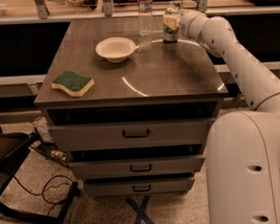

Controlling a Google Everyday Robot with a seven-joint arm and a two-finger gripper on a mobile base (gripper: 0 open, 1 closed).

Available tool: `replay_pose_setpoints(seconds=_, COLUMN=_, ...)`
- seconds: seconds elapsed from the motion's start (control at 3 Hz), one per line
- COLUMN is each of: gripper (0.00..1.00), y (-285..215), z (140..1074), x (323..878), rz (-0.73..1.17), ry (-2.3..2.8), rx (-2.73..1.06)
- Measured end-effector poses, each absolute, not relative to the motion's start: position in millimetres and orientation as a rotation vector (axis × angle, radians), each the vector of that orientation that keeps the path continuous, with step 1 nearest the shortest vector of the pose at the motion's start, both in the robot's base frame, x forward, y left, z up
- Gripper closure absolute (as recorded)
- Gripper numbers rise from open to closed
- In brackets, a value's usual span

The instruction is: Move 7up can near water bottle

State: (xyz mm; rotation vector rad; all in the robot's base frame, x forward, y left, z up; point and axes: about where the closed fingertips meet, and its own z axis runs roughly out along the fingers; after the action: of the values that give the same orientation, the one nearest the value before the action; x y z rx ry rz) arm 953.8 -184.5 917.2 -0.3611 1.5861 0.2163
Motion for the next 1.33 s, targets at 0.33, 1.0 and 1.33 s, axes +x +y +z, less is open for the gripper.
replay_pose_setpoints(seconds=0.33, gripper=0.58, y=-181.6, z=915.9, x=954.5, rz=0.219, ry=1.587, rx=-0.363)
replay_pose_setpoints(seconds=1.0, gripper=0.12, y=-176.1, z=913.3, x=955.9, rz=0.226, ry=1.589, rx=-0.367)
replay_pose_setpoints(seconds=1.33, gripper=0.00, y=-172.6, z=911.8, x=956.7, rz=0.229, ry=1.590, rx=-0.370)
